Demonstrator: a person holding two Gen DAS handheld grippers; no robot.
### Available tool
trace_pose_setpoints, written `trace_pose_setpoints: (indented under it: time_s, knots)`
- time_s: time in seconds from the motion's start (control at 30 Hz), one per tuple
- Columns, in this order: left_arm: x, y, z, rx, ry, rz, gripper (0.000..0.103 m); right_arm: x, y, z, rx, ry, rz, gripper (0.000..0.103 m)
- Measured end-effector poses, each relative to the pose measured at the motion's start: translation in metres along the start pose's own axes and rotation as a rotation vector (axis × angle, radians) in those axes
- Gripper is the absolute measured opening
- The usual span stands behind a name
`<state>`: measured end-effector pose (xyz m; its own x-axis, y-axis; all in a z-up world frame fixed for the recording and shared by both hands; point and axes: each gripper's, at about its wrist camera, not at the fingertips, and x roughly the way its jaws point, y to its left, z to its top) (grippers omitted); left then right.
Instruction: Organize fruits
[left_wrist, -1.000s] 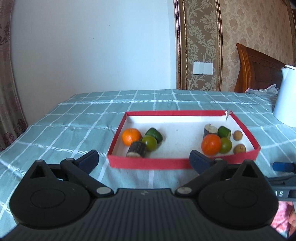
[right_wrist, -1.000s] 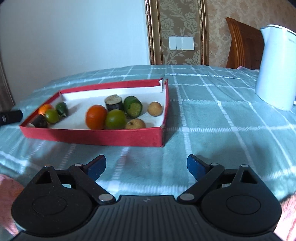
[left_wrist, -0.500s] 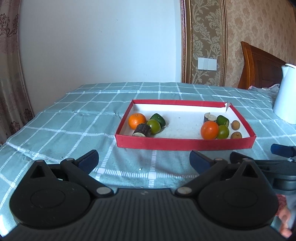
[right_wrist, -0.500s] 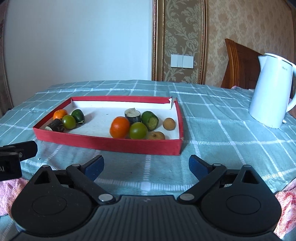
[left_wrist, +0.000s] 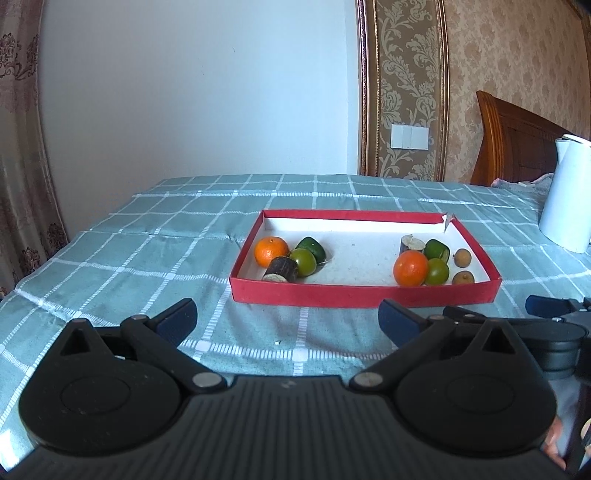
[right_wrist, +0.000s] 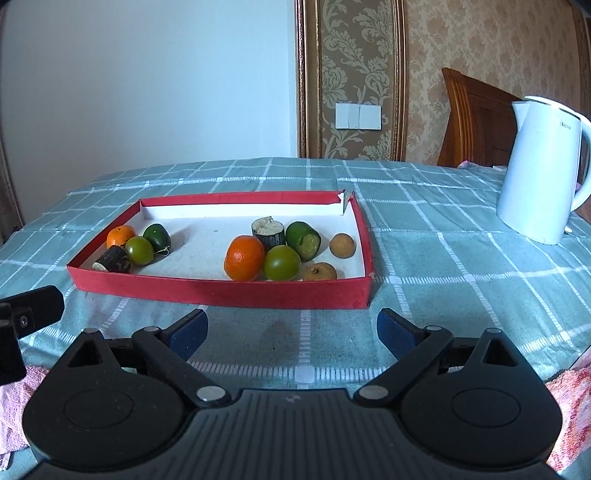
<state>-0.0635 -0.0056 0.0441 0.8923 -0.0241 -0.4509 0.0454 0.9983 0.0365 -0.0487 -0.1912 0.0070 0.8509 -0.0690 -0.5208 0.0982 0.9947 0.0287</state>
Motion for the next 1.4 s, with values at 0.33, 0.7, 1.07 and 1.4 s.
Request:
trace_pose_setpoints:
  time_s: [0.33, 0.7, 1.07, 1.4]
  knots:
    - [0.0025, 0.0, -0.0012, -0.002, 0.012, 0.005, 0.103, 0.0015, 0.001, -0.002, -0.011, 0.011, 0.007, 0.099]
    - [0.0048, -0.0008, -0.0022, 0.002, 0.017, 0.003, 0.103, 0.0054, 0.0034, -0.0032, -0.024, 0.026, 0.01, 0.099]
    - [-0.0019, -0.0047, -0.0008, 0.024, -0.015, -0.012, 0.103, 0.0067, 0.0056, -0.0018, -0.031, 0.025, 0.013, 0.099]
    - [-0.0021, -0.0054, -0.0002, 0.026, -0.021, -0.015, 0.103, 0.0058, 0.0063, -0.0004, -0.042, 0.018, 0.014, 0.099]
